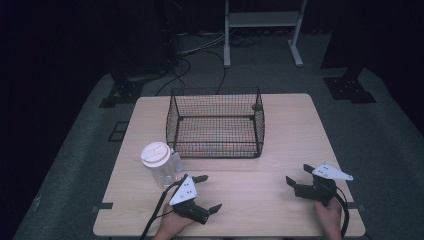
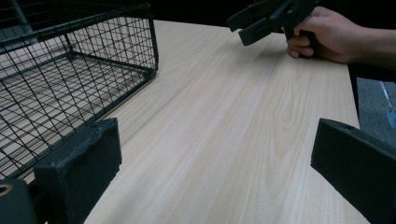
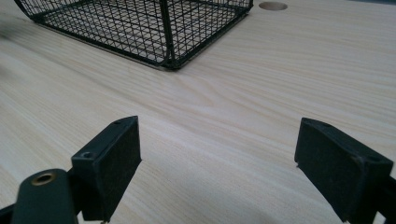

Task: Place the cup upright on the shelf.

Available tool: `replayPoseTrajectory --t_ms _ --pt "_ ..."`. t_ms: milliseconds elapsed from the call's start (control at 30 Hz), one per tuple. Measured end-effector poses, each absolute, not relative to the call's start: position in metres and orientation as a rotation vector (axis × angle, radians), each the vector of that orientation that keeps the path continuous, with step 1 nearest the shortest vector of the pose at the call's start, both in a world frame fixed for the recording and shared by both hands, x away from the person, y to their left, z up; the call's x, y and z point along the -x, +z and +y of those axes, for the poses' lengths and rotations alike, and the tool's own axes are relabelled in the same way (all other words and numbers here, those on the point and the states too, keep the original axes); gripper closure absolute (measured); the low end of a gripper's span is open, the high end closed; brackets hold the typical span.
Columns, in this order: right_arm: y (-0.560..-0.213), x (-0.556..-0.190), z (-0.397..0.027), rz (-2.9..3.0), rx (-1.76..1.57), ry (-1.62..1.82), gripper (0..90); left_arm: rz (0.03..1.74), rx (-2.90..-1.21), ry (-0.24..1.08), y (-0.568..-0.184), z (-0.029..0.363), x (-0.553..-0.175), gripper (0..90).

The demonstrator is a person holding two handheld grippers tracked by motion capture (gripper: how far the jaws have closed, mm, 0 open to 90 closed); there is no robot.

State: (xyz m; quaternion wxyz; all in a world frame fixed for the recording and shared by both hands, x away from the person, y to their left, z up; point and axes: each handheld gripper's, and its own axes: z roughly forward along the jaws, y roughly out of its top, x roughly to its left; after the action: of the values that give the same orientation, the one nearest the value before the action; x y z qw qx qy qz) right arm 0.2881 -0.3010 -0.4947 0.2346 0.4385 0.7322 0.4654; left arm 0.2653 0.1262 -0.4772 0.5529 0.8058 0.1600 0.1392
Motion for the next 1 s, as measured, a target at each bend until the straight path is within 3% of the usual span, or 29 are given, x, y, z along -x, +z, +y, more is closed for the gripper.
replayPoseTrajectory --t_ms 433,1000 --pt "-0.495 -0.285 -0.299 2.013 -1.186 1.27 13.5 0.377 -1.92 0.32 -0.458 0.135 -0.256 0.8" --pt "-0.495 -0.286 -0.298 2.016 -1.193 1.252 13.5 0.393 -1.96 0.336 -0.412 0.182 -0.23 0.8"
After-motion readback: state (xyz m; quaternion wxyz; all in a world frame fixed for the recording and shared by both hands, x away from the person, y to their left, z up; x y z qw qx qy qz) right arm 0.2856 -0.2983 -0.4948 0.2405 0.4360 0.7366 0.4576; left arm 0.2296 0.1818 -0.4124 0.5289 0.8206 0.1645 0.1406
